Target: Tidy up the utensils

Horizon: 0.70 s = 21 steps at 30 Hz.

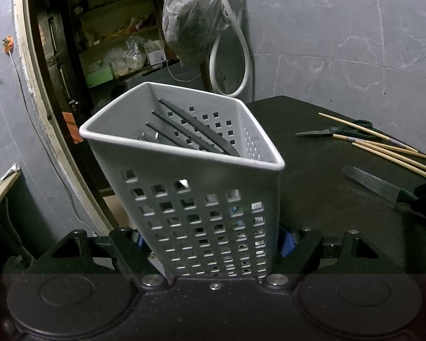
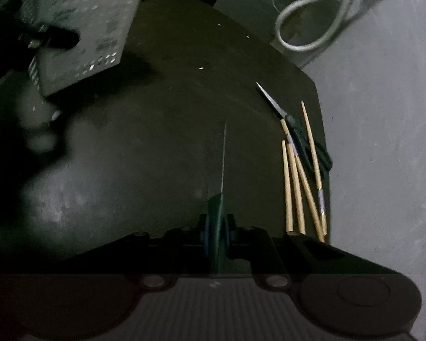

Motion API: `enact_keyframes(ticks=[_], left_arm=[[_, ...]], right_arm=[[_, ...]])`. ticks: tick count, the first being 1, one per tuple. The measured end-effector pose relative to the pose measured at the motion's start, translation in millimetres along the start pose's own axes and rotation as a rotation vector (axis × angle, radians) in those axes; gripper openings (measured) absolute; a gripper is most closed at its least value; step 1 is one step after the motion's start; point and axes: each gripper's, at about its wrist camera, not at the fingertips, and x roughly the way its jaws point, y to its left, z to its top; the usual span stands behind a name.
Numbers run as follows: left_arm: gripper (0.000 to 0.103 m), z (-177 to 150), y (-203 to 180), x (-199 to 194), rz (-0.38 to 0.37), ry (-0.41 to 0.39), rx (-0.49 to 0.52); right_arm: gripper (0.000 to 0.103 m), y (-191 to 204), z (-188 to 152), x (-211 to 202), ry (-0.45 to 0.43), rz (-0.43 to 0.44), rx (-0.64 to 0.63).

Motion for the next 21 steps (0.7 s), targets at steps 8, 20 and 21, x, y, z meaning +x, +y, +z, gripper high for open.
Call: enact_keyframes(ticks=[8,20,21], left_arm=[[0.082,-0.6,0.0,1.6,0.003,0.002,-0.003],[0.083,-0.4,-1.1,5.8,0.009,0.007,-0.002],[0.083,-0.9,-0.6,5.1,0.008,0.006,-0.002]], right_arm=[[0.011,-23.1,-2.0,10.4,0.044,0.151,0.168],[0.012,-90.2,-19.4,27.6,0.060,0.336,0.617],[0.012,-88.5,-18.7,27.7,0.059,0.332,0.604]])
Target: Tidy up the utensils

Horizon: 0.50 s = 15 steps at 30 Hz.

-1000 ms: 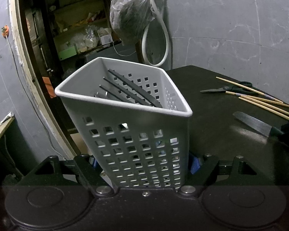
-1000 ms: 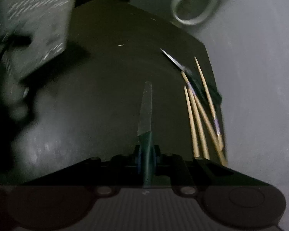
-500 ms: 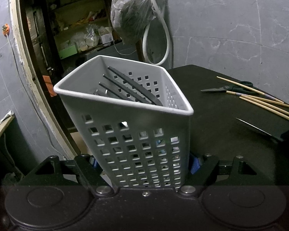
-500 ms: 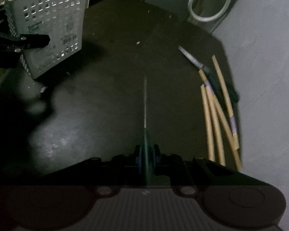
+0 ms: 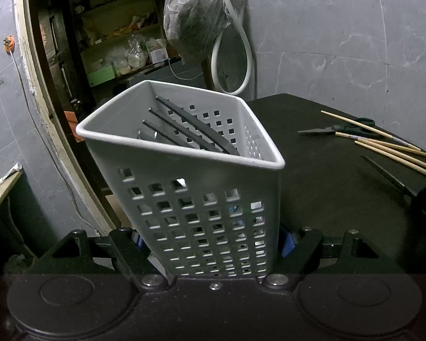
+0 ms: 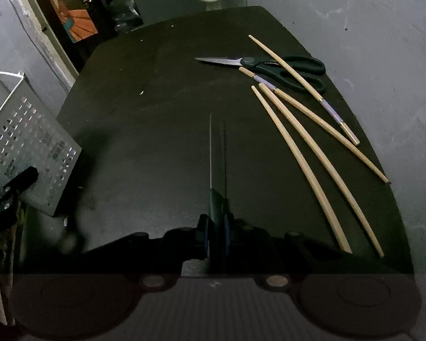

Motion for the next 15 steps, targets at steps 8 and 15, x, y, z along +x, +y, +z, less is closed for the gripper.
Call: enact_keyframes(ticks=[8,15], left_arm=[[0.083,-0.8,-0.5,1.1,0.000,0.001,0.001],[0.083,-0.6,-0.4,0.8,0.000,0.001,0.002]], right_arm=[[0.014,0.7,-2.7,4.2,-0.004,0.003,0.036],[0.013,-6.7,-2.3,4.1,-0.010,-0.011,0.069]])
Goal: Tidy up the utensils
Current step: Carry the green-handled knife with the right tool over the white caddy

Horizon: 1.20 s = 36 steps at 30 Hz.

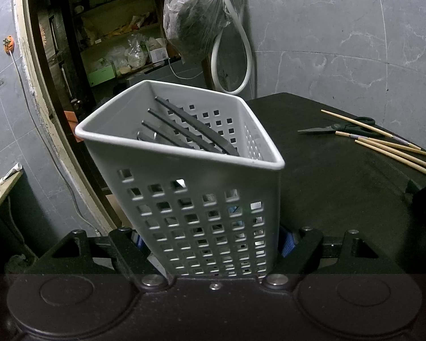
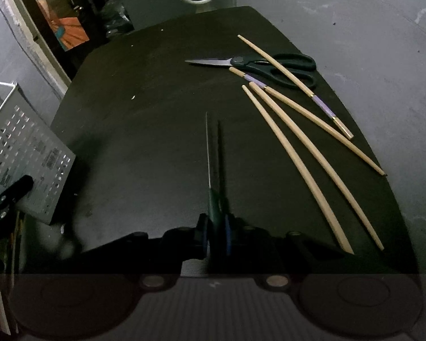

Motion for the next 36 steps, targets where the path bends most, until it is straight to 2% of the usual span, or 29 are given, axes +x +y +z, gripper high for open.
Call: enact_keyframes(ticks=[8,14,23,26,31,36], left_arm=[[0.083,0.2,0.0,-0.1,0.000,0.000,0.000],[0.083,0.4,0.0,-0.1,0.000,0.000,0.000],[0.082,0.5,-0.2,-0.1,0.000,0.000,0.000],[0.082,0.2,0.3,0.4,0.000,0.000,-0.001],[0.082,-0.6,1.7,1.5,0.002,-0.003,-0.006],[0.082,-1.9,2.5,1.3,0.006,-0.006,-0.009]], right_arm=[[0.013,-6.6,0.5,1.3,-0.006,-0.020,0.020],[0.013,0.2,1.3,2.9,-0.004,-0.030,-0.034],[0.012,1.0,12.6,9.2,0.007,-0.028,-0.032],[0.012,-5.2,16.2,9.2,0.006,0.027,0.040],[0.012,-25.0,27.9,1.5,0.000,0.235,0.252],[0.012,-36.5,31.5,-0.3,0.037,0.398,0.428]])
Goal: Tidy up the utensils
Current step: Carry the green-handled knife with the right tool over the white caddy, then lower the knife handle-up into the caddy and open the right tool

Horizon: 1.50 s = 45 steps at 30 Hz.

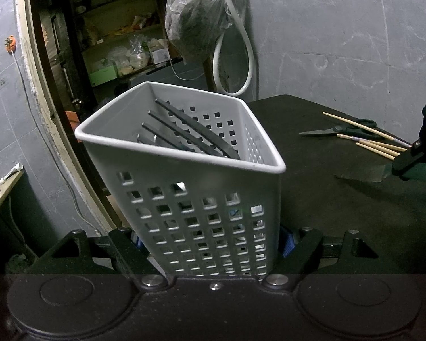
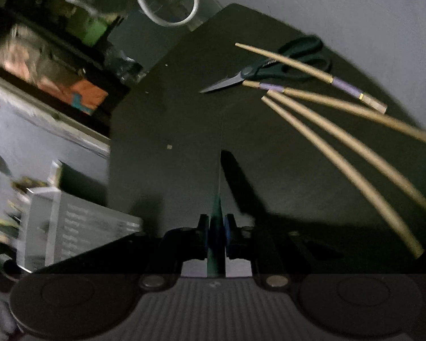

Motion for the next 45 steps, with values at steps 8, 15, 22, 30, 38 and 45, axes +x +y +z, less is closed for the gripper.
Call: enact_keyframes(ticks=[8,15,22,30,38,45], left_arm=[[0.082,0.5,-1.1,-0.6,0.001,-0.001,-0.003],[0.082,-0.3,0.9,-1.6,-0.001,-0.010,-0.012],[0.082,-1.3,0.8,-0.9,0.004,-0.017,-0.015],[0.082,0.1,-0.4,1.6,0.010,-0.024,-0.029],[0.082,0.7,1.4,1.4,0.014,-0.036,-0.066],[0.081,3.1,3.2,1.1,0.019,-0.040,-0.093]], right_arm=[[0.012,-24.3,-10.5,-1.9,0.097,0.202,0.374],[0.012,6.7,-5.9,-33.5,0.079,0.260,0.389],[0.012,68.0,16.7,-66.3,0.088,0.343,0.264],[0.012,125.3,25.5,-66.3,0.215,0.348,0.176],[0.013,149.3,22.2,-37.8,0.303,0.208,0.164],[0.013,173.2,24.5,-9.4,0.342,0.112,0.114]])
